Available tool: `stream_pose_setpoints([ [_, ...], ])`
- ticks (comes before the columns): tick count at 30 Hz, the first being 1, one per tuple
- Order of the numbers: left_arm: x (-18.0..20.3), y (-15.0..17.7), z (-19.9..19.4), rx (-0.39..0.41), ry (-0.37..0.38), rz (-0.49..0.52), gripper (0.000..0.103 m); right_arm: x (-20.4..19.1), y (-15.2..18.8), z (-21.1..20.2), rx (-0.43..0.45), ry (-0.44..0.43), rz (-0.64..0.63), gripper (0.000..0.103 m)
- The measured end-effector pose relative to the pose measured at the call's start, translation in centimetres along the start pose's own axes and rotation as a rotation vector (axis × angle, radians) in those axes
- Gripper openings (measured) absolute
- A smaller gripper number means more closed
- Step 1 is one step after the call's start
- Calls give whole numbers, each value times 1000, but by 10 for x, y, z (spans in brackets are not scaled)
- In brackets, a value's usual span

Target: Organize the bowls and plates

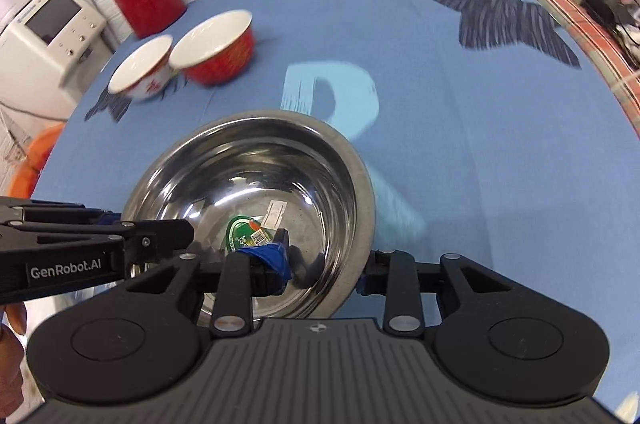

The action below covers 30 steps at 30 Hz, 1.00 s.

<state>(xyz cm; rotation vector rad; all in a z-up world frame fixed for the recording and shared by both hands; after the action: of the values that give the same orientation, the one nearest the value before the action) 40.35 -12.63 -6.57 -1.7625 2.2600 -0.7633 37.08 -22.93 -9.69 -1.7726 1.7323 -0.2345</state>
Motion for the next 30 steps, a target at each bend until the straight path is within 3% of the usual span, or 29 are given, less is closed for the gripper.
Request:
stream_pose_setpoints([
  [6,13,66,-29,7,10,58,9,-17,65,-31,10,-12,11,20],
  [11,14,98,-34,-3,24,64,9,-23,93,-40,21,-19,13,21],
  [21,32,105,-25,10,48,85,10,-9,105,-47,49,21,-1,22],
  [30,18,97,-10,26,-21,92,10,-15,104,-29,45,14,-39,23],
])
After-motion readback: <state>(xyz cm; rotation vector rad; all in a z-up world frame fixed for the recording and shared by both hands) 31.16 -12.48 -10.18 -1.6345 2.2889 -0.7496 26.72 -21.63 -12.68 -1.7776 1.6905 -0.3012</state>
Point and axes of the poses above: each gripper's, at about its wrist camera, not at the fingertips, and z roughly the way its jaws point, x to its right, y to its underside, the point moved 10 cm from there along z, roughly the way its jaws point, and after that the axes turned 3 degrees about -y, right-handed, at the moved point
